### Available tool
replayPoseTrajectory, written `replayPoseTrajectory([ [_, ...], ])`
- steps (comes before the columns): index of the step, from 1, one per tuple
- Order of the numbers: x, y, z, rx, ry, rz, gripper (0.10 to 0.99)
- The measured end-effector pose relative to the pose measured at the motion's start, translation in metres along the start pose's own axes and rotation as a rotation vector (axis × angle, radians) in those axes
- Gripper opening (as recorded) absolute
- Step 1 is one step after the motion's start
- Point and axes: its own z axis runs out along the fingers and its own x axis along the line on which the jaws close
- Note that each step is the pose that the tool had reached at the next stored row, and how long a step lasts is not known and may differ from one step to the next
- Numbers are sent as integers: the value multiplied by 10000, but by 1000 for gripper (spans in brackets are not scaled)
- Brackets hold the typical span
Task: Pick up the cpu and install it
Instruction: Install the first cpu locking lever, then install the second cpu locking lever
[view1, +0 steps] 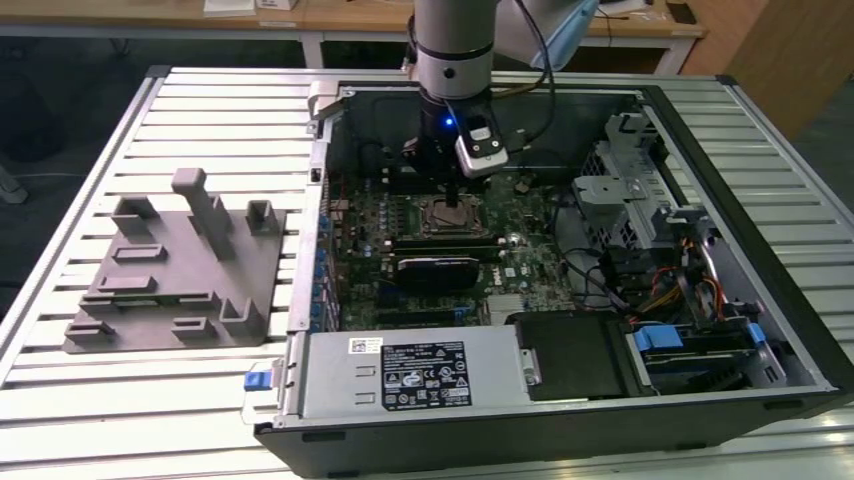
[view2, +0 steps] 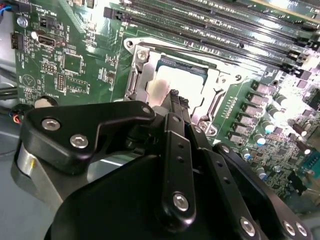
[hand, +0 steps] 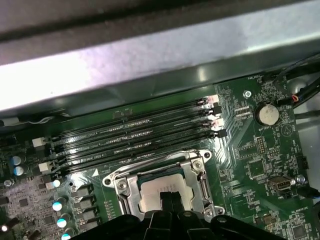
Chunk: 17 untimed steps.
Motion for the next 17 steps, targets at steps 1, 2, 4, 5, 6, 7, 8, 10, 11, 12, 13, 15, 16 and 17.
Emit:
replayPoseTrajectory([
  [1,-1,0,-15,-2,0,0,106],
  [2,-3,0,-38,-4,0,0,106],
  [4,-8,-1,-90,-3,1,1,106],
  [5,-10,0,-116,-3,0,1,106],
  [6,-13,0,-144,-5,-1,1,106],
  [7,-15,-1,-167,-5,-1,0,106],
  [8,-17,-1,-189,-6,-1,1,106],
  [10,-19,-1,-213,-10,-1,1,106],
  [11,-19,-1,-213,-12,-1,1,106],
  [12,-19,-1,-213,-13,-2,1,106],
  [13,-19,-1,-214,-13,-1,1,106],
  [15,-19,-1,-214,-14,0,1,106],
  [16,-20,-3,-214,-14,0,1,106],
  [17,-20,-5,-214,-14,1,0,106],
])
